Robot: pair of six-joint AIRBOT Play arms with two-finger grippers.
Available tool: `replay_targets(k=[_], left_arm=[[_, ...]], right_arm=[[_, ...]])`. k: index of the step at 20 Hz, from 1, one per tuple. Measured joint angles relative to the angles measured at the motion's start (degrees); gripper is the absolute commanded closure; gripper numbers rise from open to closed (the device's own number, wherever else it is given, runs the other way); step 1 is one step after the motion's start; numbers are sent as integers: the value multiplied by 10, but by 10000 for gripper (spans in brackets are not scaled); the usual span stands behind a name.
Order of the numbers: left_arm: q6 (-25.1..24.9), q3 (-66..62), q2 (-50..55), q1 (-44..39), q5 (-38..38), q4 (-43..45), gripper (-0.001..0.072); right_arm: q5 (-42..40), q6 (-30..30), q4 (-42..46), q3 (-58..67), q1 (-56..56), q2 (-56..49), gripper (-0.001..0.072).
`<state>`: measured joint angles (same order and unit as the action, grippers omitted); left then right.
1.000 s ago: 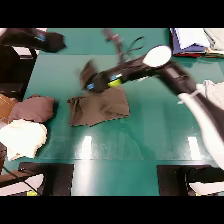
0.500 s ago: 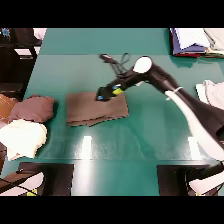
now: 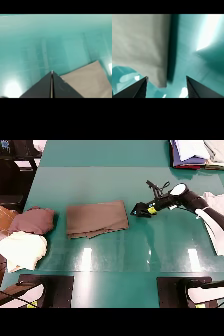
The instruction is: Fold the shirts.
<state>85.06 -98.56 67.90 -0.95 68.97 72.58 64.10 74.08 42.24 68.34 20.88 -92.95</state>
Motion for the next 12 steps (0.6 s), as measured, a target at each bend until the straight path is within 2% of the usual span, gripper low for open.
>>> replay_targets(k=[4, 5, 7, 8, 9, 12], left_arm=[[0, 0, 0, 0, -3, -5, 679], [0, 0, 0, 0, -3, -6, 680], [0, 0, 0, 0, -3, -11, 680], [0, 0, 0, 0, -3, -17, 681], [0, 0, 0, 0, -3, -25, 681], [0, 0, 0, -3, -3, -42, 682]], right_arm=[[-6, -9, -56, 48, 37, -73, 160], [-7, -10, -74, 66, 49, -93, 190], [-8, -12, -95, 108, 77, -135, 521], [-9, -12, -99, 127, 89, -153, 661], [-11, -13, -106, 147, 100, -167, 691], [-8, -18, -105, 196, 111, -184, 696]])
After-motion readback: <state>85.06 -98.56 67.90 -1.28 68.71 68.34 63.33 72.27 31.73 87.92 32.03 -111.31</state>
